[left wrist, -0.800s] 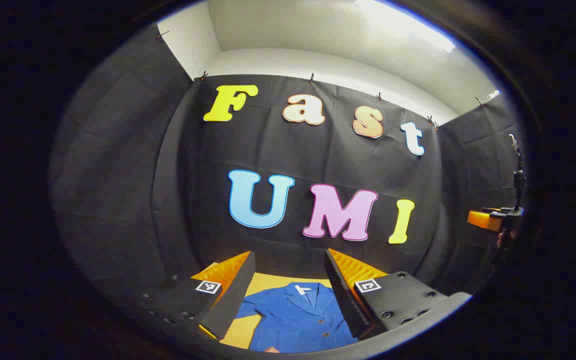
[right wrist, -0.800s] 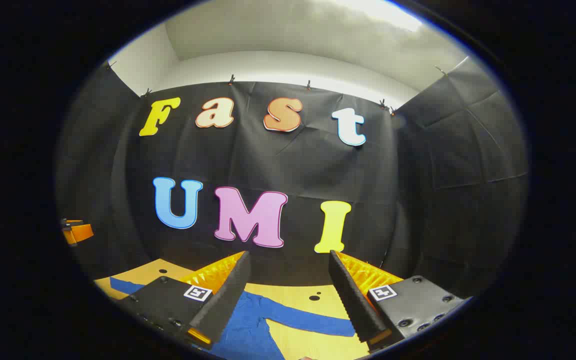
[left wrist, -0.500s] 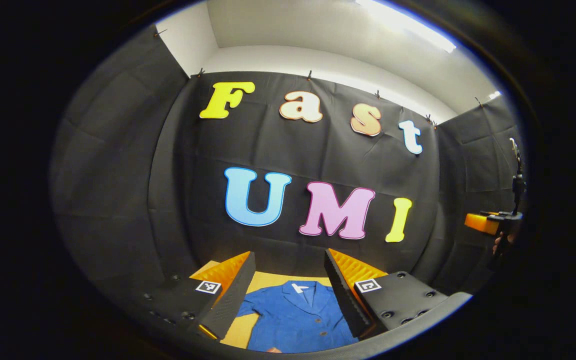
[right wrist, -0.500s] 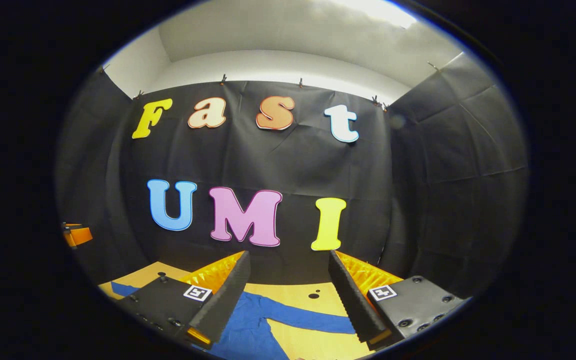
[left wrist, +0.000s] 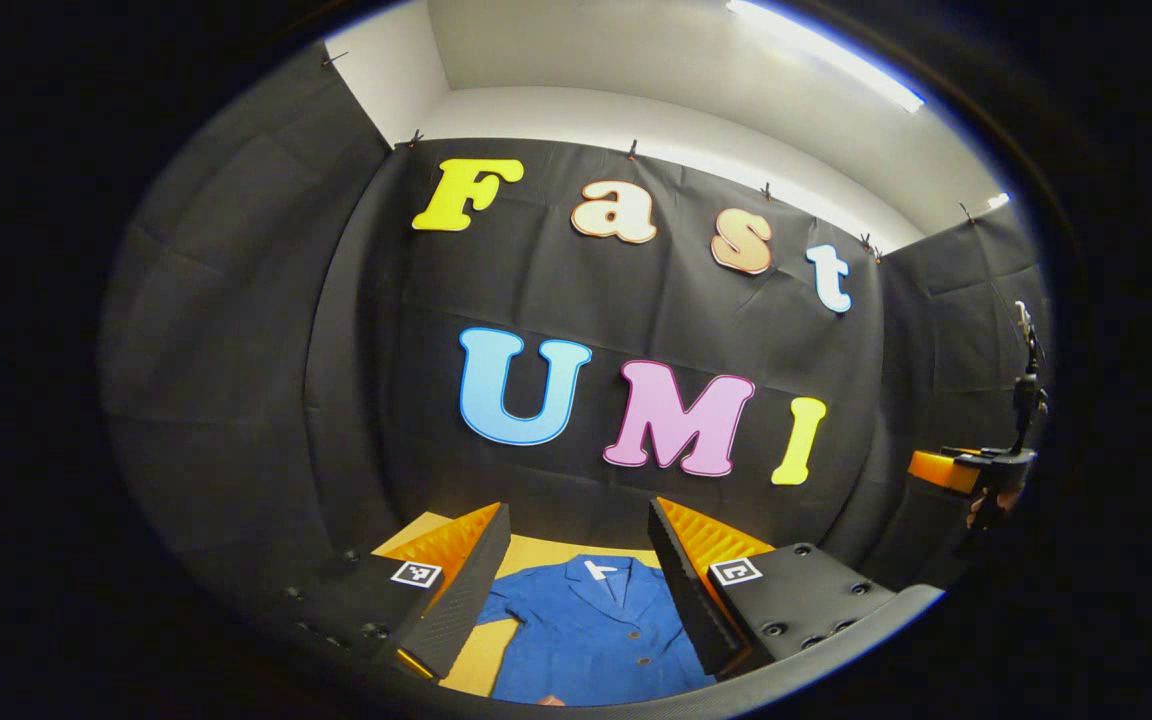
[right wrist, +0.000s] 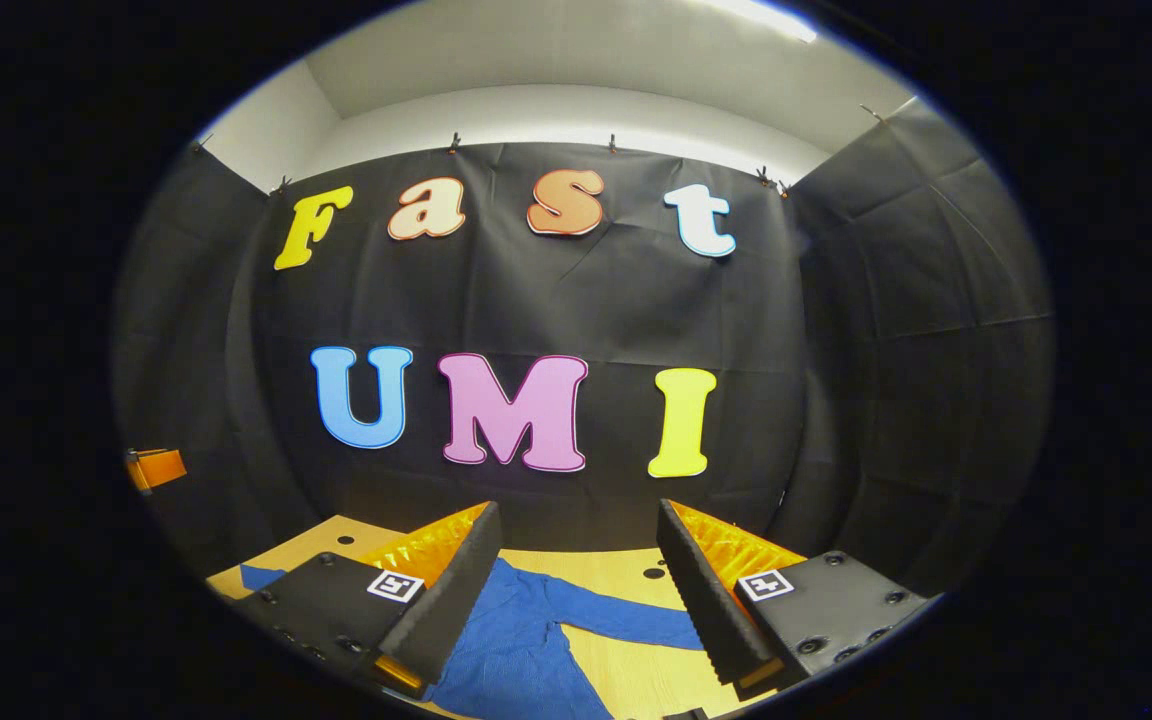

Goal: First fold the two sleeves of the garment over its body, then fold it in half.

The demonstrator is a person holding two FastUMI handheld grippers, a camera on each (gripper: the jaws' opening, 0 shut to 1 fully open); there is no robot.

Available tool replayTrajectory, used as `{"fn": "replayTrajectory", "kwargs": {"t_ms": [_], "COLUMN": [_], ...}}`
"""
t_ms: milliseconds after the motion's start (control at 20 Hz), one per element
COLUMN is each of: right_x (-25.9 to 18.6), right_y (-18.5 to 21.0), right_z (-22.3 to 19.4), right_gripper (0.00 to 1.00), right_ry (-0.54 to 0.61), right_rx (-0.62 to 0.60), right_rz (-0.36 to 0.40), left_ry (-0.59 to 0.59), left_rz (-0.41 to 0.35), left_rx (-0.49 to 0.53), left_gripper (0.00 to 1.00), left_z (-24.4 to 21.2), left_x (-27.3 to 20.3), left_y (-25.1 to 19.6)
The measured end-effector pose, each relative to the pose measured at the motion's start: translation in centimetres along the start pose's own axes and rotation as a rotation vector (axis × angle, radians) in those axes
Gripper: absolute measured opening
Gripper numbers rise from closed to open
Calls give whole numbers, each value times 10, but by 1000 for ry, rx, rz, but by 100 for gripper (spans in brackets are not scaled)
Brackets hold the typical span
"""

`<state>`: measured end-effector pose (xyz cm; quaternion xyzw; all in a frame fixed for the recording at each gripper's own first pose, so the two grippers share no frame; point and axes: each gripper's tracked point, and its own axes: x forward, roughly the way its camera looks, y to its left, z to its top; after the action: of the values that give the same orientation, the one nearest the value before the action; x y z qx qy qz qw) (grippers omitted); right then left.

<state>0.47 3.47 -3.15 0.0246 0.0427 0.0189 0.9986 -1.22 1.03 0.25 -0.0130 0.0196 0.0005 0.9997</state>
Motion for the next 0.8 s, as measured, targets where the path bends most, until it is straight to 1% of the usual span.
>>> {"fn": "replayTrajectory", "kwargs": {"t_ms": [150,200,250,300,350,400,550,600,800], "right_x": [0,1,1,1,0,0,-2,-4,-9], "right_y": [1,1,0,-3,-4,-6,-8,-9,-4], "right_z": [-1,1,3,4,4,7,17,15,12], "right_gripper": [96,100,100,95,98,98,90,95,96], "right_ry": [1,-2,-5,-6,-5,-7,-27,-27,-21], "right_rx": [-9,-12,-15,-17,-16,-14,-3,-2,-14], "right_rz": [7,8,5,3,8,6,1,0,8], "left_ry": [-3,-6,-8,-10,-9,-8,-9,-8,-21], "left_rz": [7,11,16,18,22,24,35,37,34], "left_rx": [0,2,4,4,-2,-6,-1,2,28], "left_gripper": [80,80,80,80,80,80,80,80,80], "left_z": [2,2,3,3,3,2,3,3,10], "left_x": [-2,-4,-4,-4,-5,-5,-5,-6,-6], "left_y": [2,3,5,5,6,6,7,6,-2]}}
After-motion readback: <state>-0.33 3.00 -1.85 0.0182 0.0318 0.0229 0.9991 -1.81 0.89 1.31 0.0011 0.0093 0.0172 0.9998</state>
